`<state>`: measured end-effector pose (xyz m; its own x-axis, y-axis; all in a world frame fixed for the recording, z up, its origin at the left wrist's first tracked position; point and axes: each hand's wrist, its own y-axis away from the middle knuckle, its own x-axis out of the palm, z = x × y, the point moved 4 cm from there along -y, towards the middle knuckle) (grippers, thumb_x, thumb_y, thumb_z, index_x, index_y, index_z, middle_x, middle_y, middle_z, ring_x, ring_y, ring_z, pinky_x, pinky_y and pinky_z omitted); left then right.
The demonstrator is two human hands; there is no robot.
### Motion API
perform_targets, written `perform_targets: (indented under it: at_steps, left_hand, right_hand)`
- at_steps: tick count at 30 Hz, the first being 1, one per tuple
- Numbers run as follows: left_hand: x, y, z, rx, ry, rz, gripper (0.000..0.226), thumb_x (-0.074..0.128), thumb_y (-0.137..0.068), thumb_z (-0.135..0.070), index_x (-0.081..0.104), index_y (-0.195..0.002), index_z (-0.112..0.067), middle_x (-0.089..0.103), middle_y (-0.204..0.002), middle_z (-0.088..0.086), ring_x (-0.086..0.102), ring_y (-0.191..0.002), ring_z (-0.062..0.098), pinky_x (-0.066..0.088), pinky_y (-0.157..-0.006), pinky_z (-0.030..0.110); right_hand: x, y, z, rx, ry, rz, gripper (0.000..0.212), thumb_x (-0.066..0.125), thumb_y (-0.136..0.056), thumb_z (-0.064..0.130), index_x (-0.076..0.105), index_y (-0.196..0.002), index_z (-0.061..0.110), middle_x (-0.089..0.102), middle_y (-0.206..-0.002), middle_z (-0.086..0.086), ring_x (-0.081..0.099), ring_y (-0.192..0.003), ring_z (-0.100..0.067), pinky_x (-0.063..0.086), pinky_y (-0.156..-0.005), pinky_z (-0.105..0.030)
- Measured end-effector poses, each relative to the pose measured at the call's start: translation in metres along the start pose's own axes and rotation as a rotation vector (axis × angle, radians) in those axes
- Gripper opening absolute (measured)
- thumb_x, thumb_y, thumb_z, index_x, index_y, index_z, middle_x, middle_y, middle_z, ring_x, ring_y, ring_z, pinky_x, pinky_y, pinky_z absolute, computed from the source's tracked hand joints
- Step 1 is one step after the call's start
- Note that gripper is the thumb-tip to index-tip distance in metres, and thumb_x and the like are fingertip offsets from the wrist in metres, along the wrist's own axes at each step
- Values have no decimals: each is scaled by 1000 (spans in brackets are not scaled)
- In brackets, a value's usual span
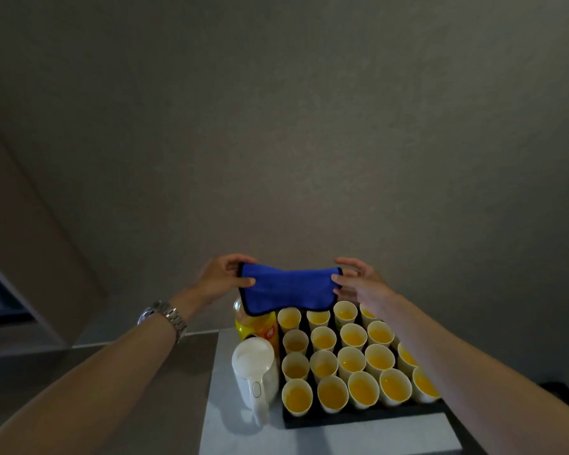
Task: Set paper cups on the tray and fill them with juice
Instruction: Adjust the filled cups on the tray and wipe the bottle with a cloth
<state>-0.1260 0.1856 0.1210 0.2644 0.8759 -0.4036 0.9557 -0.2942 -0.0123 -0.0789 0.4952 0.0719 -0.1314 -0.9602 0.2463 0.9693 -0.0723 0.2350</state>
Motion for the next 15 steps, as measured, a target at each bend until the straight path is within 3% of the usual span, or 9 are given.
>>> perform_targets:
  at_steps: [3, 7, 8, 10, 13, 15]
  left_hand:
    - [3, -2, -1, 71, -239, -43, 28, 81, -83, -3, 72, -98, -25, 71, -97, -3, 67, -91, 11, 50, -73, 11]
    - [9, 3, 0, 115, -359, -46, 3, 74, -93, -16, 73, -91, -18, 69, -77, -3, 63, -65, -6, 48, -63, 12]
    - [11, 3, 0, 113, -374, -54, 6, 72, -95, -19, 73, -89, -18, 68, -75, -3, 61, -62, -7, 47, -61, 11]
    - [14, 4, 1, 94, -358, -62, 13, 68, -98, -22, 68, -85, -20, 66, -76, -2, 61, -65, -3, 45, -61, 10]
    - [23, 3, 4, 51, -235, -58, 19, 57, -104, -24, 57, -85, -20, 61, -81, 4, 59, -71, 14, 45, -62, 21]
    - [29, 4, 0, 90, -262, -99, 19, 51, -107, -27, 51, -88, -22, 58, -82, 6, 56, -72, 16, 44, -64, 28]
  right_hand:
    - [1, 1, 10, -106, 245, -97, 34, 74, -84, -6, 71, -110, 15, 72, -103, -11, 73, -90, -18, 63, -68, -29]
    - [-2, 0, 18, -258, 511, -159, 23, 73, -88, 1, 72, -107, 14, 69, -97, -3, 69, -87, -15, 57, -55, -19]
    - [-3, -1, 18, -289, 580, -174, 21, 72, -90, 3, 72, -108, 14, 69, -93, 0, 68, -84, -14, 55, -53, -17]
    - [-3, -3, 16, -326, 709, -197, 17, 69, -93, 8, 74, -108, 13, 70, -93, 1, 67, -87, -17, 53, -61, -20]
    - [1, -6, 11, -334, 921, -190, 17, 59, -100, 16, 73, -109, 11, 69, -100, -3, 63, -96, -19, 47, -80, -27]
    - [8, -6, 9, -295, 1043, -161, 18, 51, -104, 18, 68, -103, 12, 64, -97, -4, 58, -93, -19, 42, -79, -29]
